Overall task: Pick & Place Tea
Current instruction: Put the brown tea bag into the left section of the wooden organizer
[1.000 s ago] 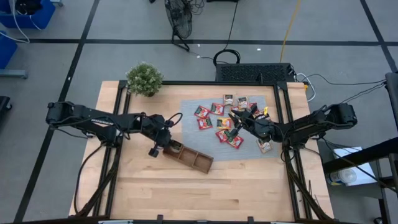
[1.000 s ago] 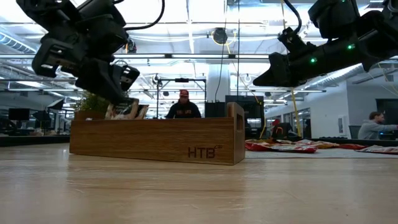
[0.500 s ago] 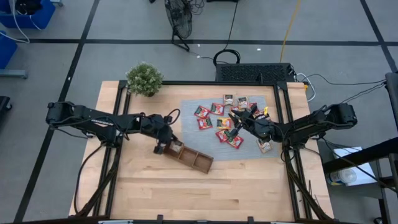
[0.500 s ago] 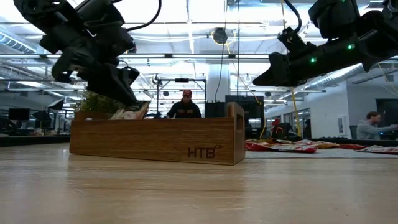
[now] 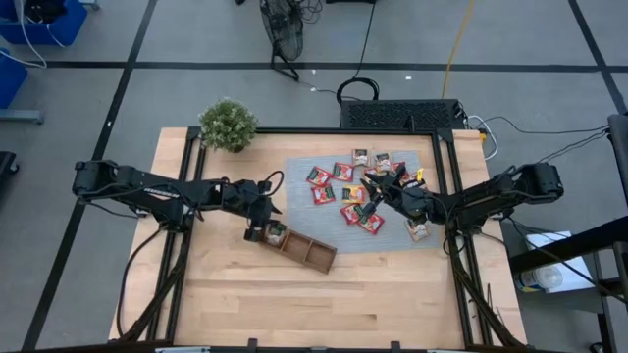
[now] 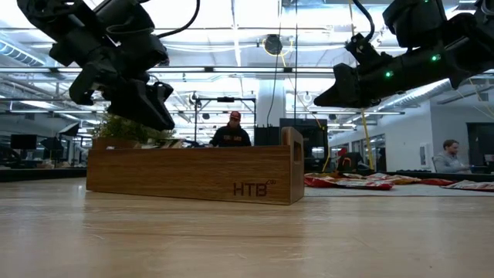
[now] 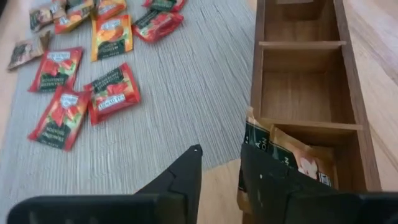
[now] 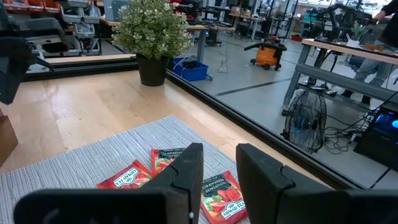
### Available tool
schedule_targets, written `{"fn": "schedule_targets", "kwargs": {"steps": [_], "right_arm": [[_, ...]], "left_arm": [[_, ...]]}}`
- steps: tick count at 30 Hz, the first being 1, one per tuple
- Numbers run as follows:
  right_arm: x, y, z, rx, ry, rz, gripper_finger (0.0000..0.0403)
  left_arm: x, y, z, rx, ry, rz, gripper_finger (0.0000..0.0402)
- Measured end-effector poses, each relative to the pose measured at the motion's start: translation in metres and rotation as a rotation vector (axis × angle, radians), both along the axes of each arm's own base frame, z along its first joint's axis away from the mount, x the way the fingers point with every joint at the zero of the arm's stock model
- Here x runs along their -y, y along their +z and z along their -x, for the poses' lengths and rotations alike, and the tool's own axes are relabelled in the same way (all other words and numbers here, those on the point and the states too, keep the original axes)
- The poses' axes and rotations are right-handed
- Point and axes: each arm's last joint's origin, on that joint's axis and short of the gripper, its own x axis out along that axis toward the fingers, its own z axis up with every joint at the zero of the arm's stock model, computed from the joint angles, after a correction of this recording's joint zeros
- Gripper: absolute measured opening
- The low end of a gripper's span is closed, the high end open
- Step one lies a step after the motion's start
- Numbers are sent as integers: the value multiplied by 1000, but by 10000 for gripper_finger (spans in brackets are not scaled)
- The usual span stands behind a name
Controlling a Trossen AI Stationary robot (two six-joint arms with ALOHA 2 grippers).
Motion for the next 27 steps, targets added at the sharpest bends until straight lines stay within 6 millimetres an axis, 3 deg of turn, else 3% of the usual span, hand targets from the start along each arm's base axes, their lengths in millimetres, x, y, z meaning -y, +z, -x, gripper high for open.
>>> {"fn": "schedule_targets", "kwargs": {"steps": [5,9,17,23,27], "right_arm": [[-1,0,0,-1,4,0,86],[-5,0,0,2,26,-2,86],[-20,0,-1,-33,97,43,86],[-35,11,4,-55,184,134,88],[-53,18,6,-255,263,185,114]], "left_arm": [[0,12,0,88,-8,-16,113],[1,40,4,210,-11,-27,111],[-10,101,46,526,57,-74,111],[-22,115,64,614,163,-72,115],[-26,115,65,613,186,-81,115]]}}
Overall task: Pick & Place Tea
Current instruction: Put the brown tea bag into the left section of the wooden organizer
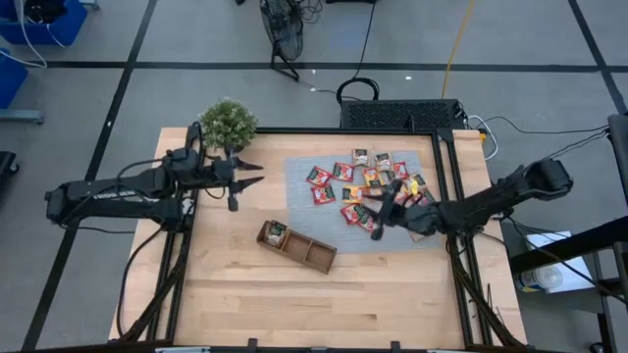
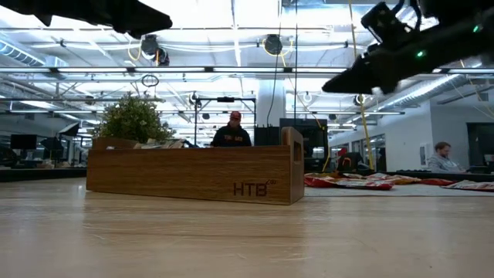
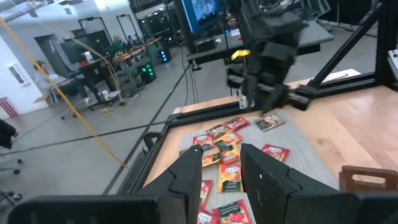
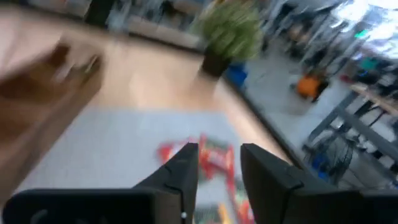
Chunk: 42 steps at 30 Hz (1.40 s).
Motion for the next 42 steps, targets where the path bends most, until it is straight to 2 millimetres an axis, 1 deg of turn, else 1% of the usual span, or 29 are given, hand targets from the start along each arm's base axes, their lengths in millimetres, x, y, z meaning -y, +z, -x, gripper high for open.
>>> {"fn": "schedule_targets", "kwargs": {"steps": [4,7,10,12,14,17,23,27,30,34,40,42], "right_arm": [[-11,25,-4,-257,-113,-94,164],[-13,41,-1,-458,-233,-256,196],[-3,55,12,-600,-508,-506,212],[3,54,23,-683,-677,-633,216],[5,49,33,-729,-789,-702,217],[7,35,44,-748,-876,-765,216],[4,0,49,-752,-908,-961,219],[3,-21,55,-769,-926,-1051,220],[3,-32,62,-783,-962,-1083,220],[6,-44,71,-785,-1020,-1074,220],[7,-59,79,-751,-1039,-1101,220],[7,-61,80,-752,-1041,-1100,220]], "left_arm": [[-1,-1,-1,-8,2,6,115],[-1,-1,-1,-6,2,3,116],[-1,-1,-1,-8,2,2,116],[-1,-1,-1,-7,2,2,116],[-1,-1,-1,-7,2,2,116],[-1,-1,-1,-8,1,2,116],[-1,-1,-1,-8,1,2,115],[-1,-1,-1,-8,1,2,115],[-1,-1,-1,-8,1,2,115],[-1,-1,-1,-8,1,2,115],[-1,-1,-1,-8,1,2,115],[-1,-1,-1,-8,1,1,116]]}}
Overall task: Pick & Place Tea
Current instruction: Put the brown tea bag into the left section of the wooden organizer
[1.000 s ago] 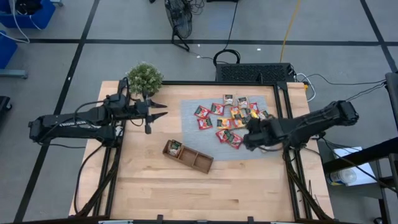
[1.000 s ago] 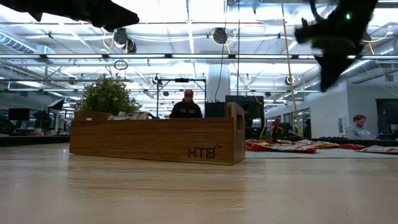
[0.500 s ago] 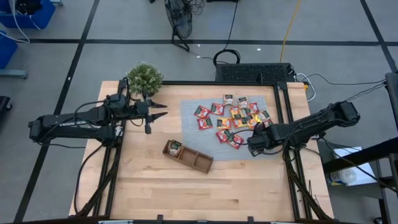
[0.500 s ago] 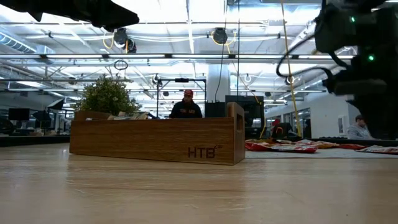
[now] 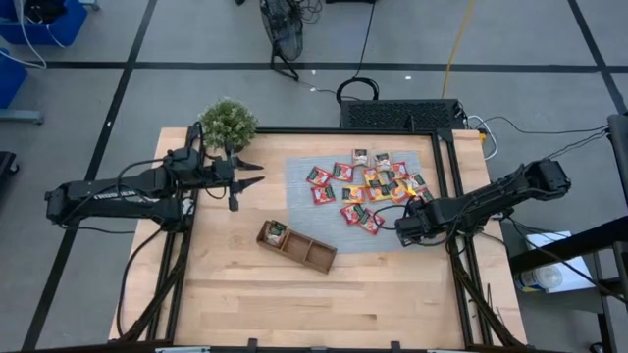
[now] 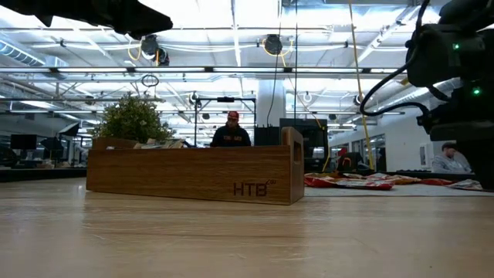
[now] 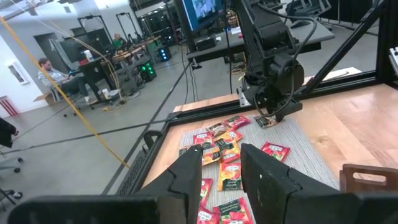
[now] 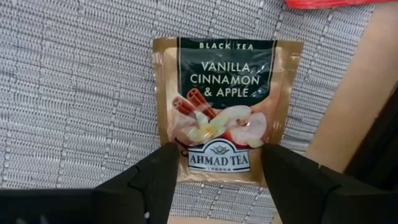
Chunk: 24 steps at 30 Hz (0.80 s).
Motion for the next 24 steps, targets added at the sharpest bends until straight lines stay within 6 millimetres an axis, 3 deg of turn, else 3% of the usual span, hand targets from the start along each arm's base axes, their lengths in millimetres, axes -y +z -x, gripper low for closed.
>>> {"fn": "schedule_targets", "kwargs": {"steps": [8,24], "right_arm": [[0,-1,2,-17,-44,11,191],[0,-2,-3,31,38,13,12]], "left_arm": [[0,0,0,0,0,0,116],[0,0,0,0,0,0,115]]}}
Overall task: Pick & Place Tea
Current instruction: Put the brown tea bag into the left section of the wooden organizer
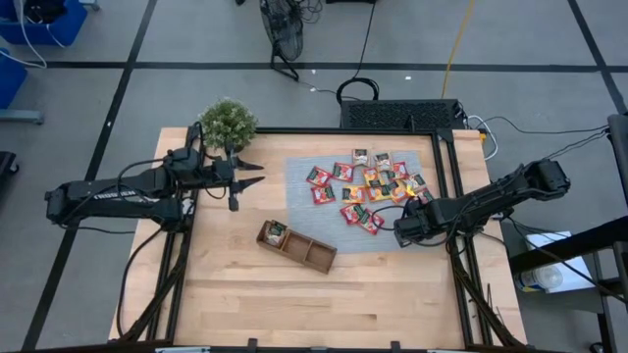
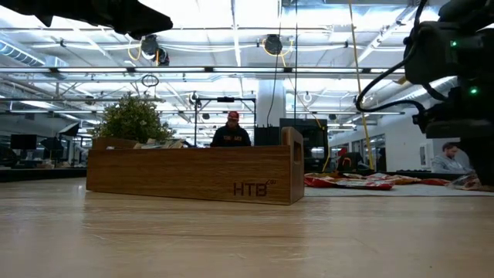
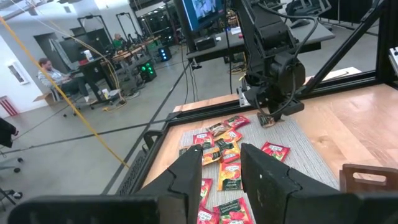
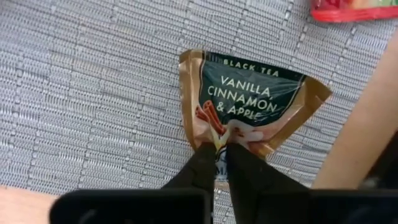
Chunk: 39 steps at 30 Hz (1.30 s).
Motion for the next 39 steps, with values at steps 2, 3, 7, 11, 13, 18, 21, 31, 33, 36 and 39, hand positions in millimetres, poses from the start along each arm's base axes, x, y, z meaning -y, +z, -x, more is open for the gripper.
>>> {"fn": "schedule_targets", "kwargs": {"steps": [2,3,7,11,13,18,21,31,33,36,39], "right_arm": [[-1,3,-3,17,21,-3,12],[-1,6,-7,31,32,-5,13],[-6,26,-25,133,137,83,7],[-14,50,-48,322,269,212,5],[-17,55,-58,421,353,304,5],[-21,62,-80,620,551,543,5],[-23,63,-91,733,634,697,5],[-21,61,-114,878,864,1063,6],[-19,57,-117,850,878,1083,6],[-13,48,-122,802,883,1086,6],[-8,42,-125,780,868,1082,6]], "left_arm": [[0,0,0,0,0,0,116],[0,0,0,0,0,0,115],[0,0,0,0,0,0,115],[0,0,0,-3,0,1,116],[0,0,0,-2,0,1,115],[0,0,0,-3,0,1,115],[0,0,0,-3,0,1,115],[1,0,0,4,-4,42,115],[1,0,0,13,-2,79,115],[1,3,0,51,-3,118,115],[1,6,-1,88,-3,139,115]]}}
